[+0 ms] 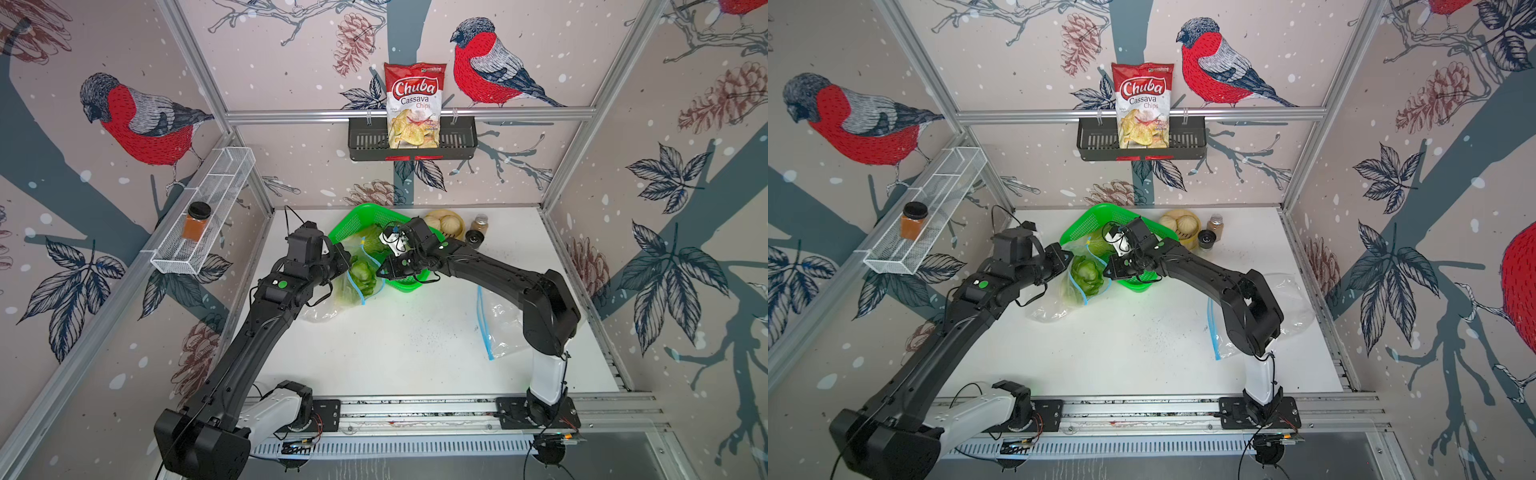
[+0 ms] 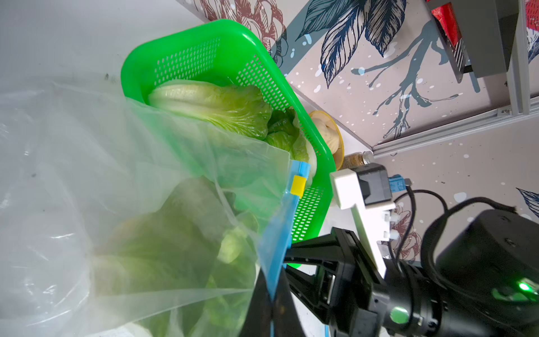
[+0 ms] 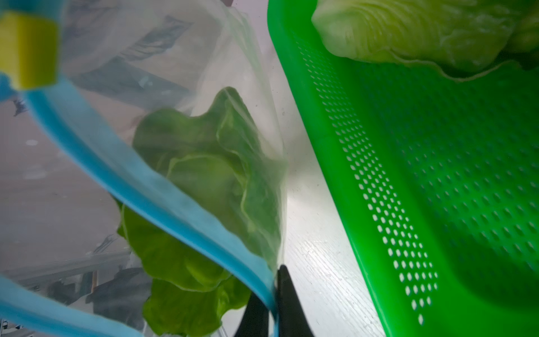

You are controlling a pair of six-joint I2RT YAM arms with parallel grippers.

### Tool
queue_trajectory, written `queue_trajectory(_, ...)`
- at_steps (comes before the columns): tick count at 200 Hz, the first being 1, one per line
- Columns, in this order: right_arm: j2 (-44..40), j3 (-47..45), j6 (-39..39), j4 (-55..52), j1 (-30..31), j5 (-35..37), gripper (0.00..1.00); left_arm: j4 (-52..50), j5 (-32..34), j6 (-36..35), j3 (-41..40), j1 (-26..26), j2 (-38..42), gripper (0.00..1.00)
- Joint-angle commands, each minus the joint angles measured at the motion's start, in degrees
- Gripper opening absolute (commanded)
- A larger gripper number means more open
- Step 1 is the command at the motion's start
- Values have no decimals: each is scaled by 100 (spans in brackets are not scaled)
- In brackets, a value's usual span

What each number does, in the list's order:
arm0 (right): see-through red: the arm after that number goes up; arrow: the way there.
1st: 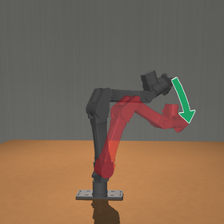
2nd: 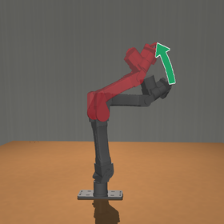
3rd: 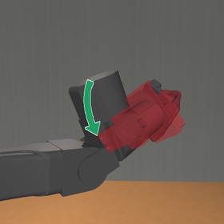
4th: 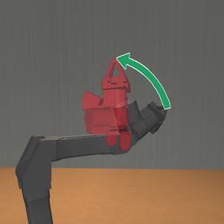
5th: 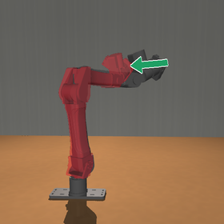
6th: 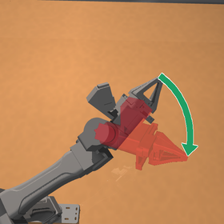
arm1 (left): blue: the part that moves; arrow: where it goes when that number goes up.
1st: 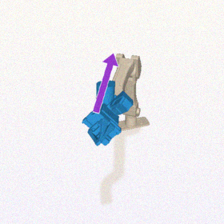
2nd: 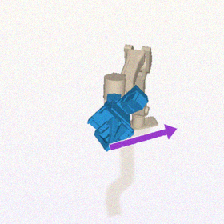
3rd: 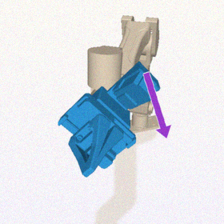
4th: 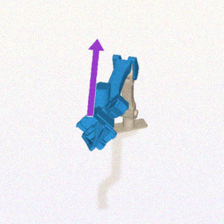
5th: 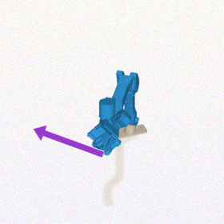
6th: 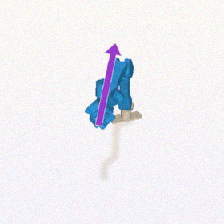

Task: Put the chinese cabbages into a zipper bag and zip it
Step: Adjust the zipper food storage bag at the center of the board.

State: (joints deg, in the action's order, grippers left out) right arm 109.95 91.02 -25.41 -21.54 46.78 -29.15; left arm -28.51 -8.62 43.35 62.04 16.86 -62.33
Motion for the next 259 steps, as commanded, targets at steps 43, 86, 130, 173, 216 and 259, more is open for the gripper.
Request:
queue_trajectory(43, -94, 921, 127, -149, 158, -343, 6, -745, 612, -498, 626, -37, -62, 0)
queue_trajectory(86, -61, 1782, -205, -227, 407, -425, 7, -1921, 1090, -660, 1504, -207, 14, 0)
queue_trajectory(130, 312, 2617, -68, -855, 372, -422, 8, -2283, 850, -864, 1987, -819, -86, 0)
queue_trajectory(173, 680, 3024, -610, -905, 157, -303, 9, -2044, 596, -1077, 2273, -947, -566, 0)
queue_trajectory(216, 731, 3318, -388, -536, 273, -810, 11, -2088, 760, -1163, 2579, -989, -652, 0)
queue_trajectory(259, 1032, 3654, -403, -339, 429, -1114, 12, -2741, 1219, -1480, 3037, -1268, -738, 0)
